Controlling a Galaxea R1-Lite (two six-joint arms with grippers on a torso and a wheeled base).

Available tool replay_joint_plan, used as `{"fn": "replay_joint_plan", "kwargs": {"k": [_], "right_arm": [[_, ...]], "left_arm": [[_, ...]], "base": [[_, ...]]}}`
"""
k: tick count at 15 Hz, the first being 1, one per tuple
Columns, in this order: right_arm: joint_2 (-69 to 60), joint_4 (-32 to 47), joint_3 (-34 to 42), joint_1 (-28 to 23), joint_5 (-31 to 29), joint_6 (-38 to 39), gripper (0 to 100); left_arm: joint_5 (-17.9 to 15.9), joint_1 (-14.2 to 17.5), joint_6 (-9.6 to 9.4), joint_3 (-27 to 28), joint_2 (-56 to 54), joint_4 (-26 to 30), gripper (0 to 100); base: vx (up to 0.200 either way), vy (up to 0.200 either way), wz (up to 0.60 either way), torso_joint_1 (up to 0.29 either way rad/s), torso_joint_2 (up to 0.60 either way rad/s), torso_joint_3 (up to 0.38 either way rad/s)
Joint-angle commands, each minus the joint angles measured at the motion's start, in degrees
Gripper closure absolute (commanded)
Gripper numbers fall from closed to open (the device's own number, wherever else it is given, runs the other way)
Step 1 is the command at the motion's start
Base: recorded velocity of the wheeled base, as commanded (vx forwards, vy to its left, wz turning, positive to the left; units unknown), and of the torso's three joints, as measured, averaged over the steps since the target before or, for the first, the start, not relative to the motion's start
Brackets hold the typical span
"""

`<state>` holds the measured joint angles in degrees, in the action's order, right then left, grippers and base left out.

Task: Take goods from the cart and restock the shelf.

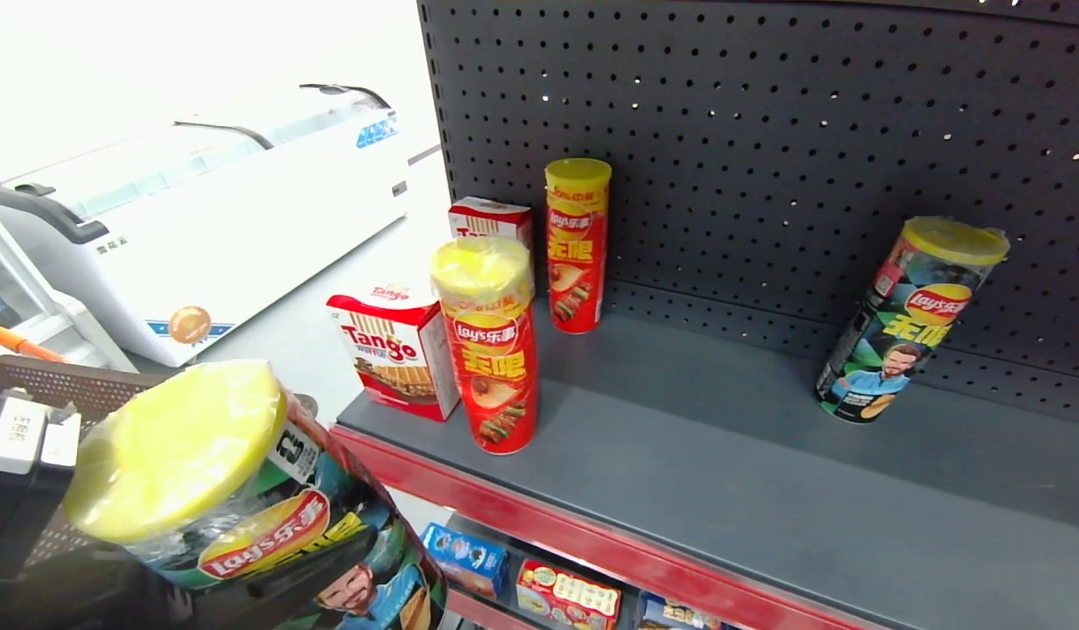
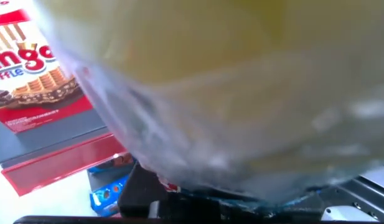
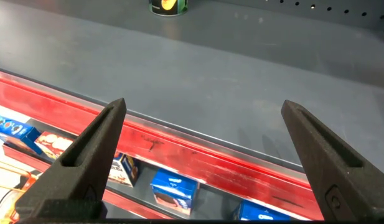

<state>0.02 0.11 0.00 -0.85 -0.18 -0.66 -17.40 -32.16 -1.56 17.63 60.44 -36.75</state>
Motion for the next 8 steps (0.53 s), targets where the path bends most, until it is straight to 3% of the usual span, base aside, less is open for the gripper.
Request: {"fn": "replay_joint_plan", "kwargs": {"k": [1, 7, 8], "right_arm": [[0.06, -0.02, 0.0, -0.03, 0.01, -0.04, 0], [0.06, -0.02, 0.0, -0.03, 0.01, -0.04, 0], [0.06, -0.02, 0.0, -0.03, 0.01, 0.22, 0]], "left_arm": [[-0.01, -0.01, -0.02, 0.04, 0.2, -0.07, 100], [-0.01, -0.01, -0.02, -0.05, 0.2, -0.07, 100], [0.08, -0.01, -0.02, -0.05, 0.12, -0.07, 100]], "base": [[0.0, 0.0, -0.6, -0.002, 0.0, 0.002], [0.0, 0.0, -0.6, 0.002, 0.0, 0.0], [0.0, 0.0, 0.0, 0.0, 0.0, 0.0]]}}
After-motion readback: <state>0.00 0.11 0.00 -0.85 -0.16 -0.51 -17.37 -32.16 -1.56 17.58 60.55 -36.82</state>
